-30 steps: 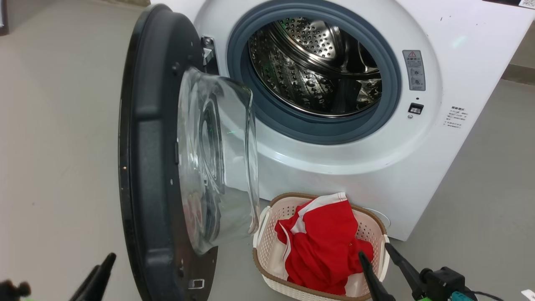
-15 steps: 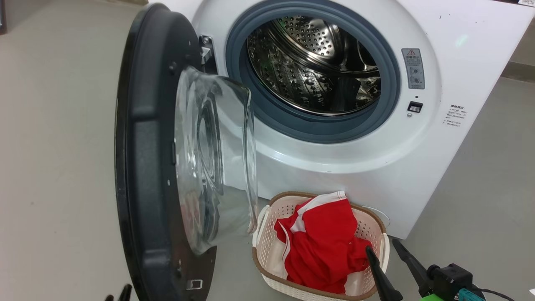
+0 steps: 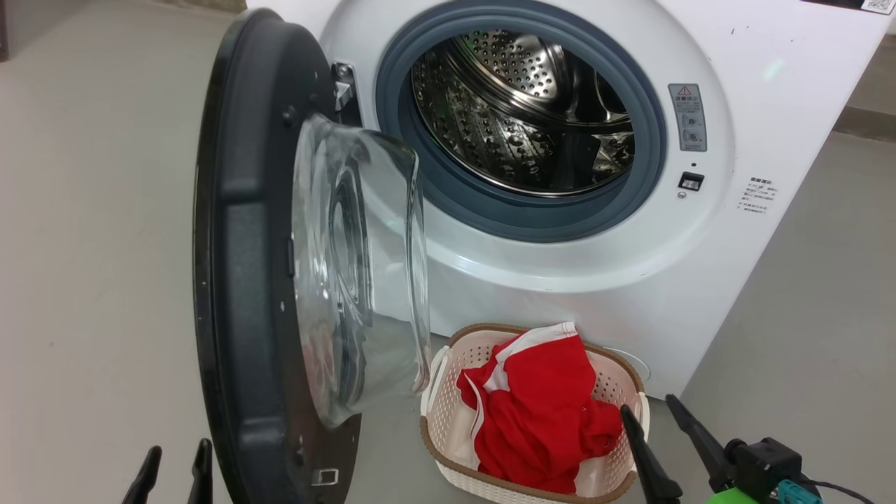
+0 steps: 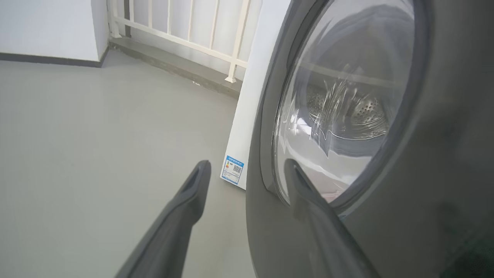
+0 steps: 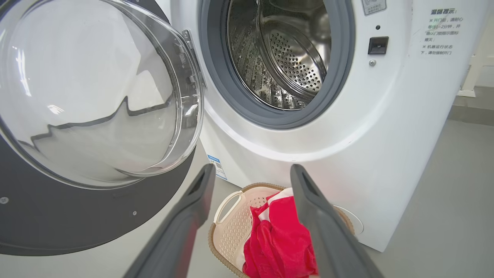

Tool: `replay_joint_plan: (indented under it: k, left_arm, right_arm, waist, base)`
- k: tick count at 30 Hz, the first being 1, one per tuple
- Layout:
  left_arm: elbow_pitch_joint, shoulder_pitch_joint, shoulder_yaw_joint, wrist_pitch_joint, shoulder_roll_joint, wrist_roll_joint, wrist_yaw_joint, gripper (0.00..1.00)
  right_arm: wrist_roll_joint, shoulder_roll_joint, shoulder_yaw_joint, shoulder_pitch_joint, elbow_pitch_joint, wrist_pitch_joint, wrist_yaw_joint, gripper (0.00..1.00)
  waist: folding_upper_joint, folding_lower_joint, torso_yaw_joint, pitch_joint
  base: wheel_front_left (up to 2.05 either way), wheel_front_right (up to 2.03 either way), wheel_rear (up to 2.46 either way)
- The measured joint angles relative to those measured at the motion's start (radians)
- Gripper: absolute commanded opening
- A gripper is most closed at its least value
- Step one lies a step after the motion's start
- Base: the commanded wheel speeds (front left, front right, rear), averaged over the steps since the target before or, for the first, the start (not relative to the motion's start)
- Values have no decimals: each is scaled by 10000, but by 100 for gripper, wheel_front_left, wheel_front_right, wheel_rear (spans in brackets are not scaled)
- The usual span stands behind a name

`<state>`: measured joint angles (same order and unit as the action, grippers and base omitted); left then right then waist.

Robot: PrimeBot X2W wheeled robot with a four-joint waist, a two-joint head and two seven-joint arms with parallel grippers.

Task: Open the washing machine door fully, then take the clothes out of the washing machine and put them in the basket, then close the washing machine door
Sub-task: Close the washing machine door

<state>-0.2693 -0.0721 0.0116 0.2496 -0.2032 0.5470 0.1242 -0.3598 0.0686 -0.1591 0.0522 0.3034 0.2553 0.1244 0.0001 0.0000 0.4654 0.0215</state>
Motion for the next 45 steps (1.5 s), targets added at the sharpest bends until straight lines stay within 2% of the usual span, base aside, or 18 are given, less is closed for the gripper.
replay_joint_plan:
  k: [6, 10, 18, 33, 34, 35, 36, 37, 40, 45]
  left_arm:
    - [679, -289, 790, 0, 656, -2247, 10, 100]
    - [957, -317, 1087, 0, 955, -3003, 10, 100]
    - [957, -362, 1181, 0, 1204, -2999, 10, 100]
    - [986, -537, 1473, 0, 1200, -2778, 10, 100]
    - [986, -530, 1492, 0, 1197, -2633, 10, 97]
    - [980, -524, 1492, 0, 1191, -2445, 10, 87]
    - [970, -505, 1490, 0, 1175, -2167, 10, 73]
    - [957, -477, 1488, 0, 1151, -1801, 10, 45]
    - [769, -202, 1106, 0, 757, -117, 10, 2]
    - [339, 490, 165, -291, -407, 4199, 10, 0]
  right_arm:
    - [4, -8, 171, 2, -180, 0, 0, 100]
    - [4, -15, 217, 35, -245, 0, 0, 100]
    - [6, -52, 330, 105, -242, 0, 0, 100]
    - [8, -75, 428, 107, -240, 0, 0, 100]
    - [8, -79, 428, 107, -240, 0, 0, 100]
    - [8, -81, 428, 107, -240, 0, 0, 100]
    - [8, -81, 428, 107, -240, 0, 0, 100]
    - [8, -82, 428, 107, -240, 0, 0, 100]
    - [8, -92, 428, 107, -234, 0, 0, 100]
    - [8, -109, 426, 108, -203, 0, 0, 100]
  waist:
    - [0, 0, -34, 41]
    - [0, 0, -58, 71]
    - [0, 0, -73, 93]
    - [0, 0, -61, 138]
    - [0, 0, -58, 135]
    - [0, 0, -56, 133]
    - [0, 0, -53, 130]
    - [0, 0, -49, 126]
    - [0, 0, -43, 115]
    - [0, 0, -48, 130]
  base:
    - [0, 0, 0]
    - [0, 0, 0]
    - [0, 0, 0]
    - [0, 0, 0]
    - [0, 0, 0]
    - [0, 0, 0]
    - [0, 0, 0]
    - [0, 0, 0]
    - [0, 0, 0]
    - [0, 0, 0]
